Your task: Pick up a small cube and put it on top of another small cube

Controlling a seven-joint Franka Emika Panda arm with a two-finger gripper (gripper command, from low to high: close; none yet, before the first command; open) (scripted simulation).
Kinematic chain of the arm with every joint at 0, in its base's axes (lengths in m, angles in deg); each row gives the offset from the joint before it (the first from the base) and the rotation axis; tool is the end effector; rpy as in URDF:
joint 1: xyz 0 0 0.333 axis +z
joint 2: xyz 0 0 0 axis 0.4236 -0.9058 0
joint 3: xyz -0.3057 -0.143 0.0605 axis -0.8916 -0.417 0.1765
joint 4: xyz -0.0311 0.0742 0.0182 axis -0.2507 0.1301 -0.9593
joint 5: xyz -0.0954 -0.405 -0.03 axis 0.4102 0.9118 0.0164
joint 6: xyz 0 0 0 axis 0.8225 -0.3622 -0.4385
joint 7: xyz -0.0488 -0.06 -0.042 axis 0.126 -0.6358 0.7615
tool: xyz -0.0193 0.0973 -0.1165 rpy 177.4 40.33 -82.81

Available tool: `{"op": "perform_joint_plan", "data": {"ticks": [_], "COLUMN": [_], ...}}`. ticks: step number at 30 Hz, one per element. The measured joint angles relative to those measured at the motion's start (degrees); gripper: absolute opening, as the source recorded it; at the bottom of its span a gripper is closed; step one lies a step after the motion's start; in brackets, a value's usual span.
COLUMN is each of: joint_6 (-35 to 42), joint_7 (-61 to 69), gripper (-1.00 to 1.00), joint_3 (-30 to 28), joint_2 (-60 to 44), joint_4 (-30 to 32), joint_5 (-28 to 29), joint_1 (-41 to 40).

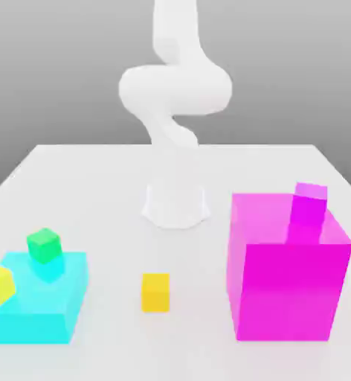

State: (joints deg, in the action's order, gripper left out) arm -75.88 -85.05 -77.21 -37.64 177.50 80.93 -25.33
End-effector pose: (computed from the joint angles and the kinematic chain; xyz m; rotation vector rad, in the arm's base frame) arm 0.4111 -0.0038 0.6451 -2.4992 1.0537 -0.9541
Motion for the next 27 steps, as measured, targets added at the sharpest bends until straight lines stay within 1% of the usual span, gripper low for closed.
{"op": "perform_joint_plan", "data": {"ticks": [12, 17, 19, 22, 25, 26, 27], "joint_6": [-17.8, -27.3, -32.6, -38.3, -43.5, -44.7, -44.7], "joint_7": [2.5, 4.9, 6.3, 7.8, 8.6, 8.6, 8.6], "gripper": [0.0, 0.0, 0.0, 0.0, 0.0, -1.0, -1.0], "joint_3": [-2.2, -3.9, -4.0, -2.5, -0.5, -0.1, -0.1], "joint_2": [-21.6, -33.5, -40.5, -47.5, -53.8, -55.2, -55.2], "joint_4": [21.2, 31.0, 32.6, 32.2, 31.2, 31.0, 31.0], "joint_5": [2.1, 1.5, 0.1, -1.9, -2.8, -2.8, -2.8], "joint_1": [-1.8, -2.2, -2.2, -3.2, -5.1, -5.5, -5.5]}}
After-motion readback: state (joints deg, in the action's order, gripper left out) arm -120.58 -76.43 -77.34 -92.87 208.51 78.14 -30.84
